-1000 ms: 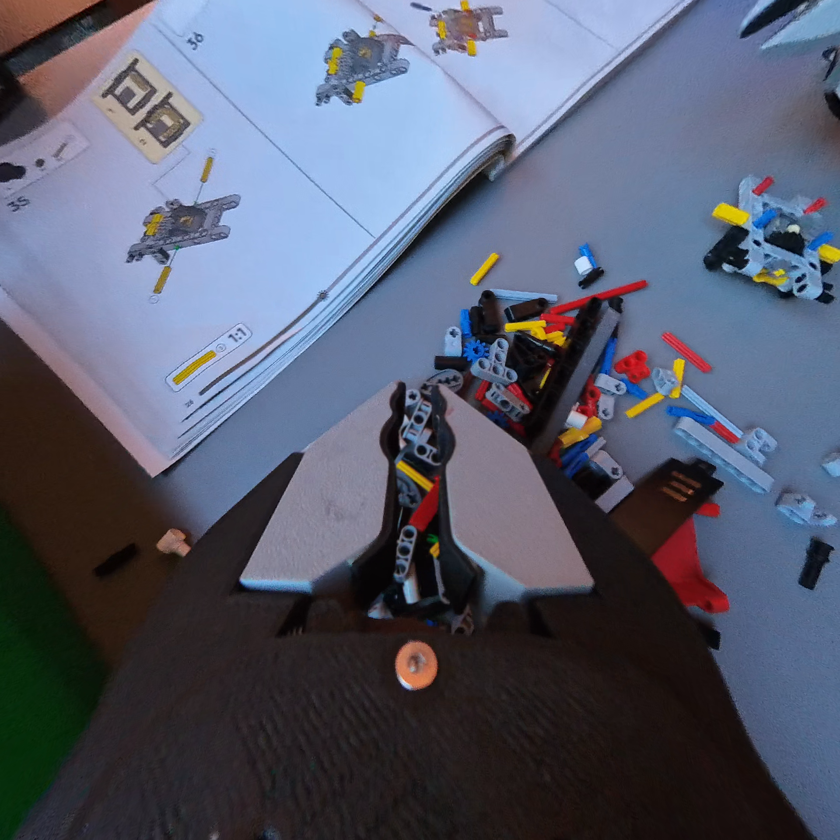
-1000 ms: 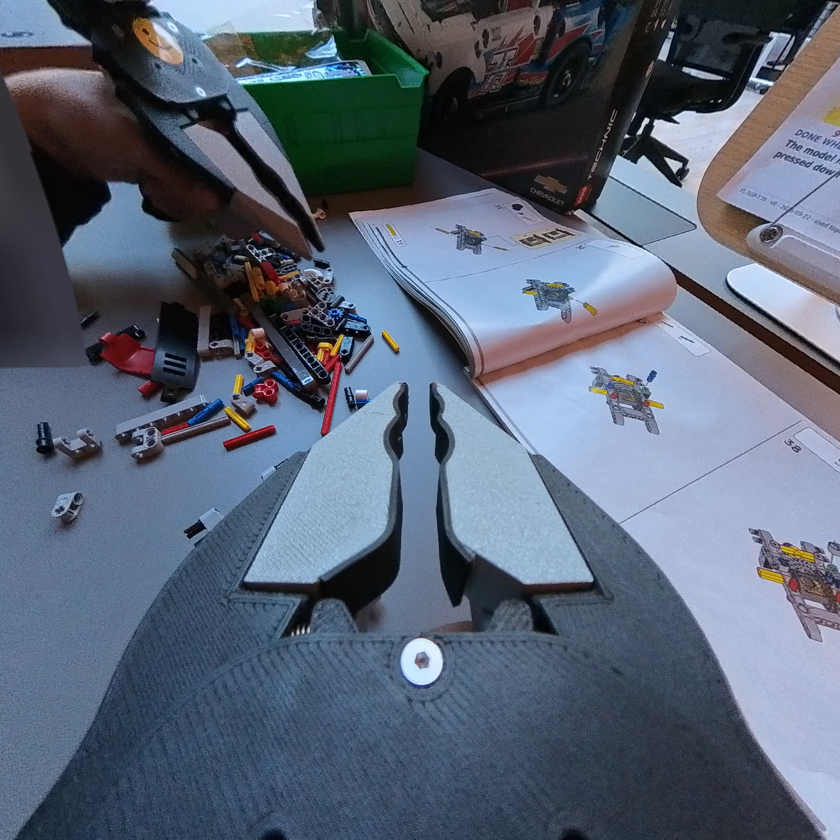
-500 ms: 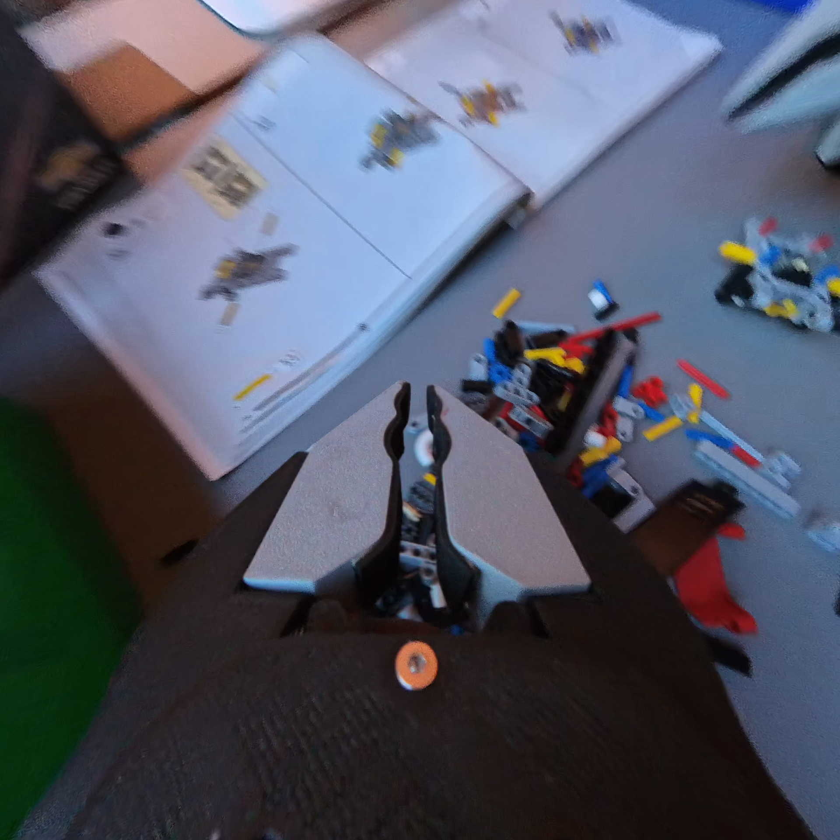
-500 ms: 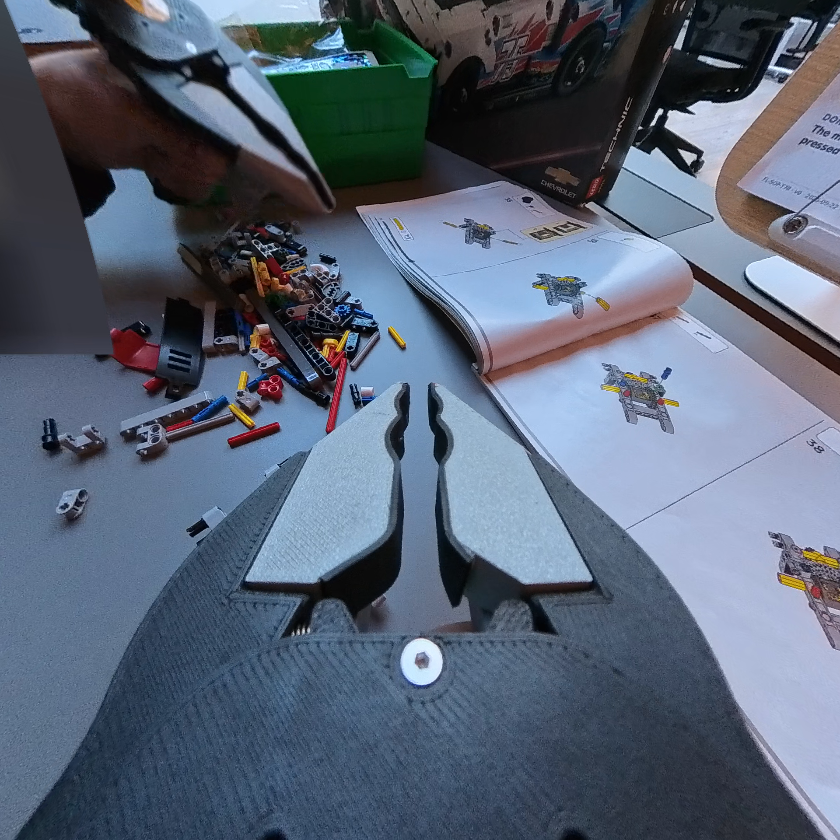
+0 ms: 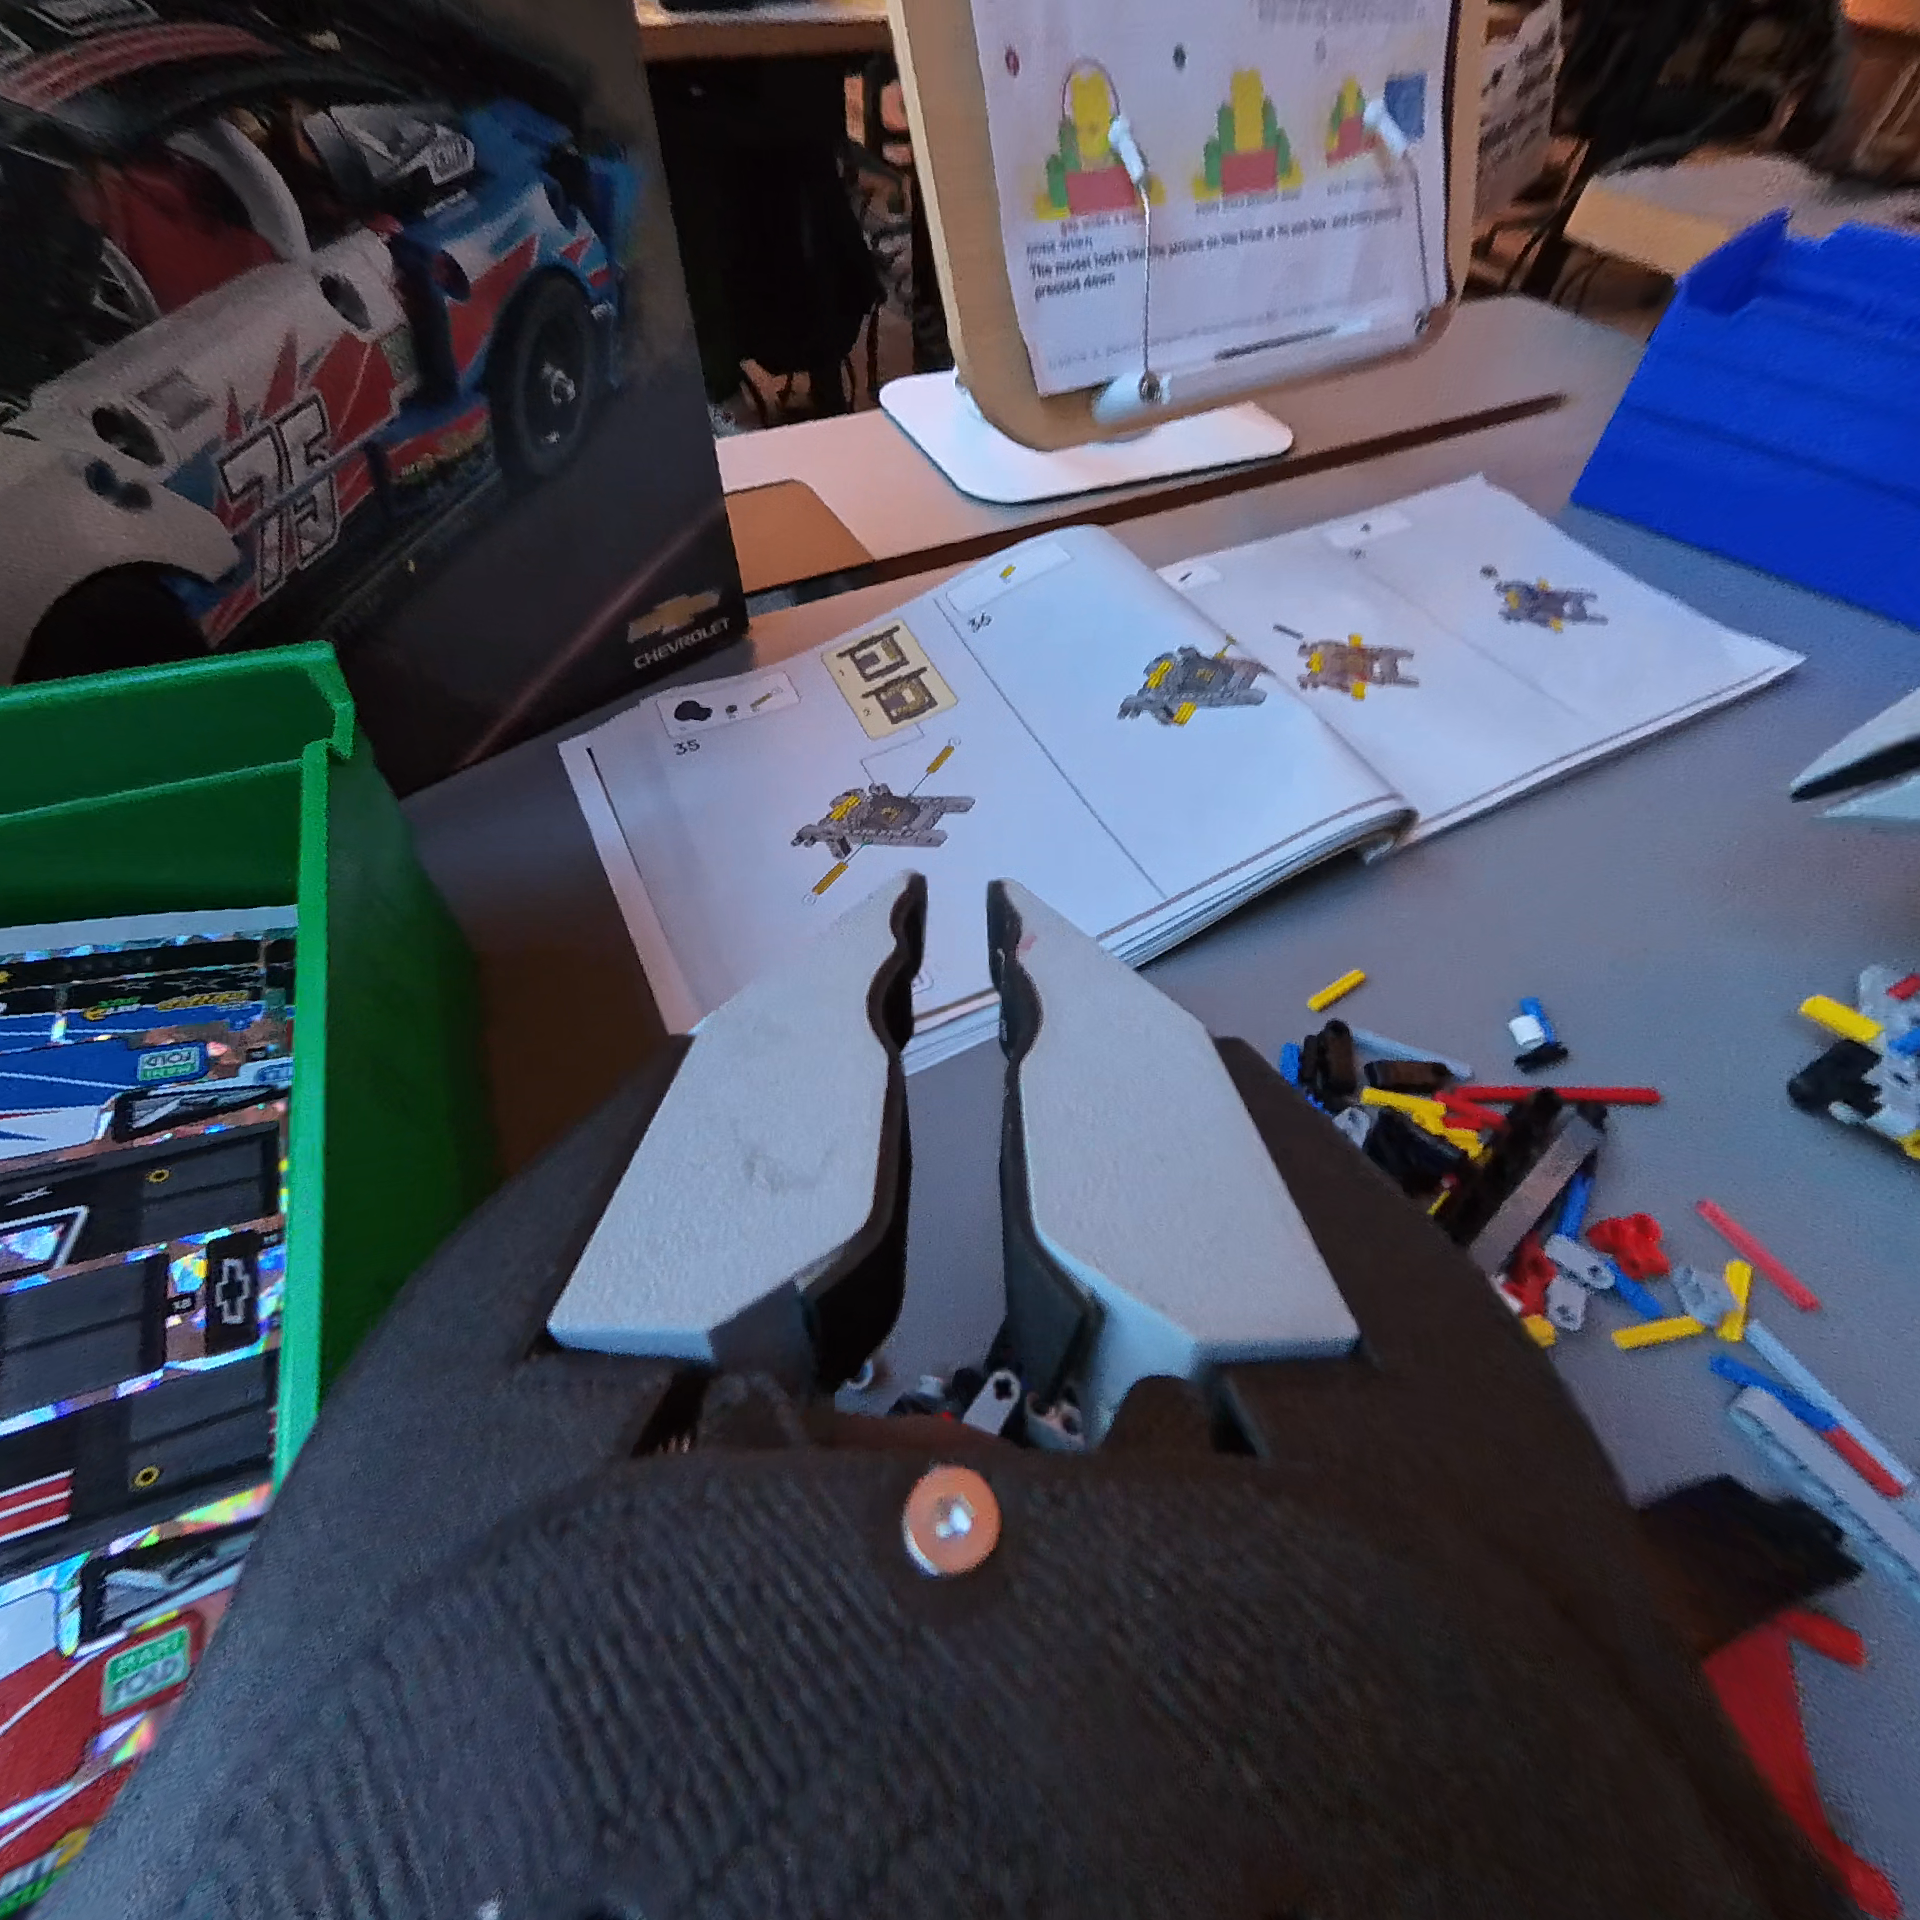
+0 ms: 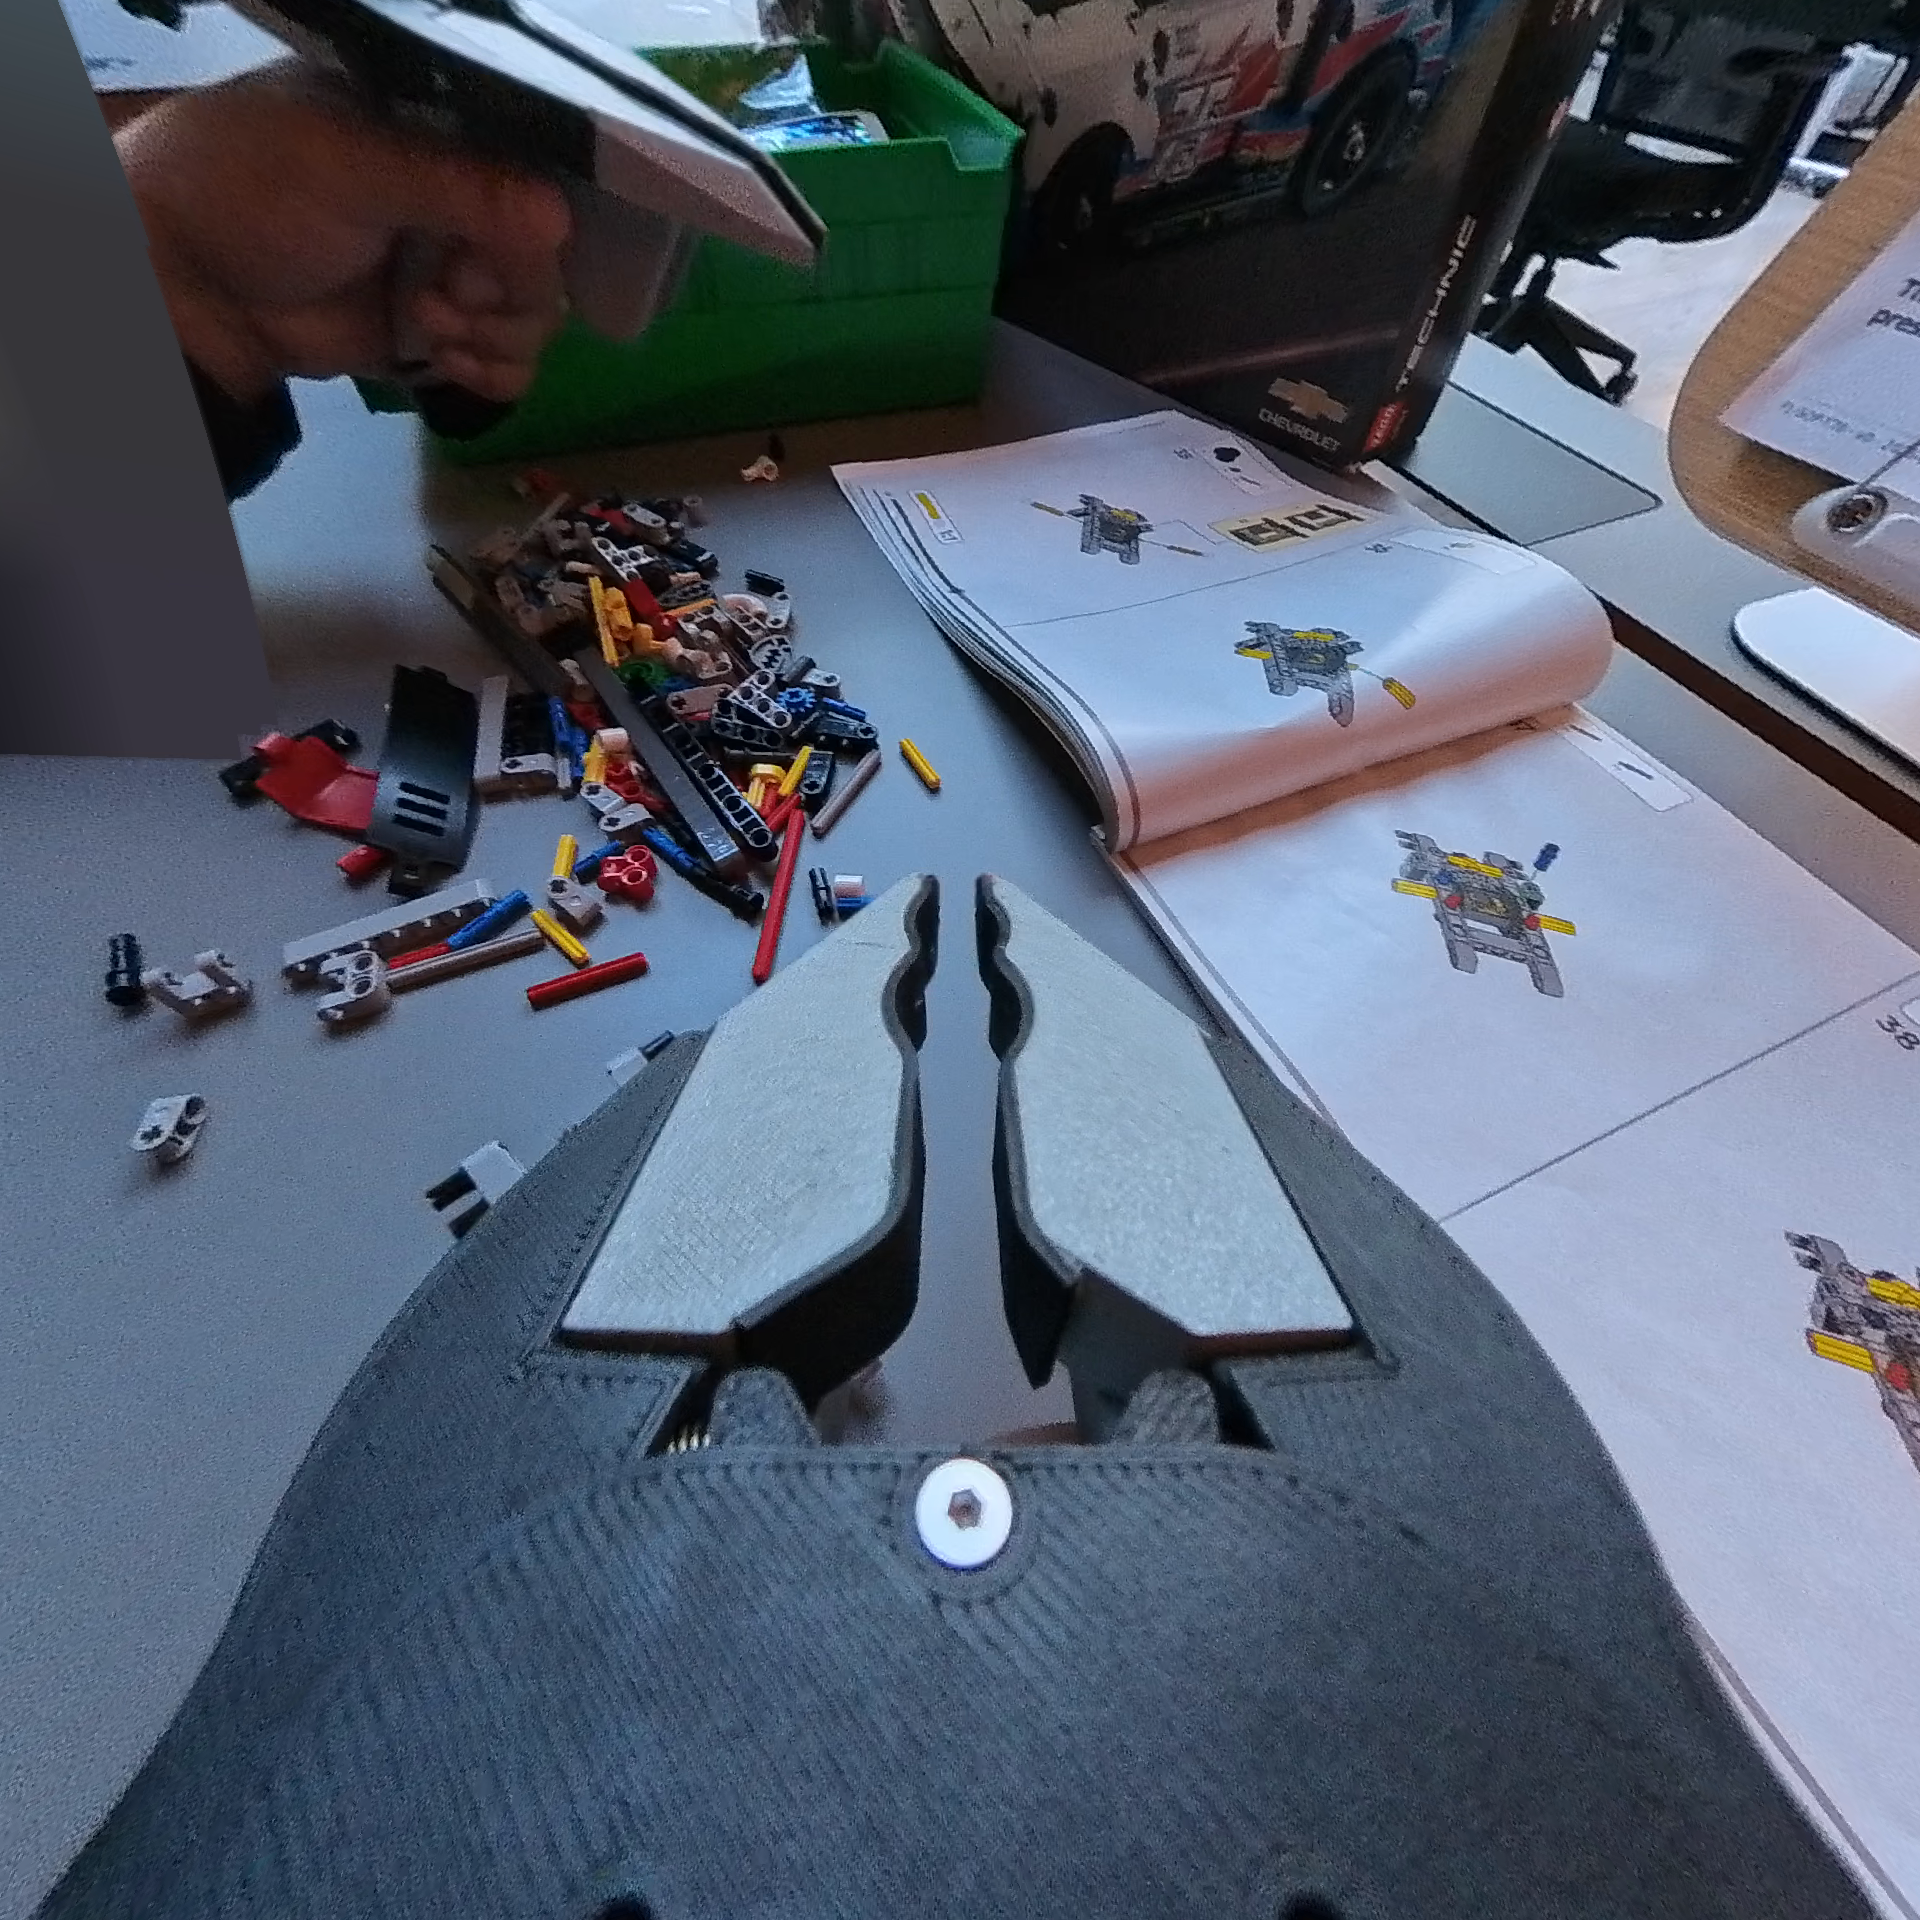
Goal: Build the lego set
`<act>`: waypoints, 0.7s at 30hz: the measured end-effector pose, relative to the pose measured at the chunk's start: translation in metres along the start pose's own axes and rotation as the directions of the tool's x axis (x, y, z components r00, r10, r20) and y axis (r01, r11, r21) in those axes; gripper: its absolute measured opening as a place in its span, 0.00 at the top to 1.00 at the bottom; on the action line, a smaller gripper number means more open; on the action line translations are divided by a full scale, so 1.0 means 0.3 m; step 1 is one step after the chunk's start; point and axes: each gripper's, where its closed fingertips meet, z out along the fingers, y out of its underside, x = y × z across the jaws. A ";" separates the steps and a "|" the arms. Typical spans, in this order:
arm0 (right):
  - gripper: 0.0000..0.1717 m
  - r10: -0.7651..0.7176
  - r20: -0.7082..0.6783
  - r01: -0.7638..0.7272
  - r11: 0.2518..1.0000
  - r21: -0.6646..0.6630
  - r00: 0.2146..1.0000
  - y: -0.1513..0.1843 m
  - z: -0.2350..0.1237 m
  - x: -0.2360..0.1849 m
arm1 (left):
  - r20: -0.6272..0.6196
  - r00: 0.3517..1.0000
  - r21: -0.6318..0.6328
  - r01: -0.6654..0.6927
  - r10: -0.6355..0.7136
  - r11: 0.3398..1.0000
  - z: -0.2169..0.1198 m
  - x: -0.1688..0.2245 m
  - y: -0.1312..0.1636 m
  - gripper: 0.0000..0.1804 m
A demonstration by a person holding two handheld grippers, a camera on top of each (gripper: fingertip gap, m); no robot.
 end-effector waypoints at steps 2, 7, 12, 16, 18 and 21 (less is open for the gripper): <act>0.98 -0.008 0.004 0.008 1.000 0.004 1.000 -0.003 -0.001 -0.005 | -0.017 0.999 0.030 0.031 -0.031 0.999 -0.007 0.003 -0.017 0.95; 0.99 -0.007 0.007 0.007 1.000 0.010 1.000 -0.002 0.002 -0.007 | -0.009 0.997 0.051 0.075 -0.075 0.996 -0.013 -0.024 -0.022 0.95; 1.00 -0.014 0.005 0.014 0.999 0.040 1.000 -0.014 -0.001 -0.011 | -0.043 0.998 0.085 0.052 -0.049 0.995 -0.022 0.008 -0.046 0.95; 1.00 -0.028 0.006 0.028 0.997 0.070 1.000 -0.028 -0.012 -0.010 | -0.034 0.998 0.077 0.051 -0.049 0.996 -0.022 0.000 -0.039 0.95; 1.00 -0.037 0.022 0.035 0.995 0.097 0.999 -0.042 -0.021 -0.017 | -0.008 0.997 0.040 0.072 -0.071 0.997 -0.020 -0.025 -0.017 0.95; 1.00 -0.039 0.024 0.036 0.992 0.119 0.999 -0.053 -0.029 -0.018 | -0.044 0.995 0.038 0.090 -0.089 0.995 -0.021 -0.008 -0.018 0.95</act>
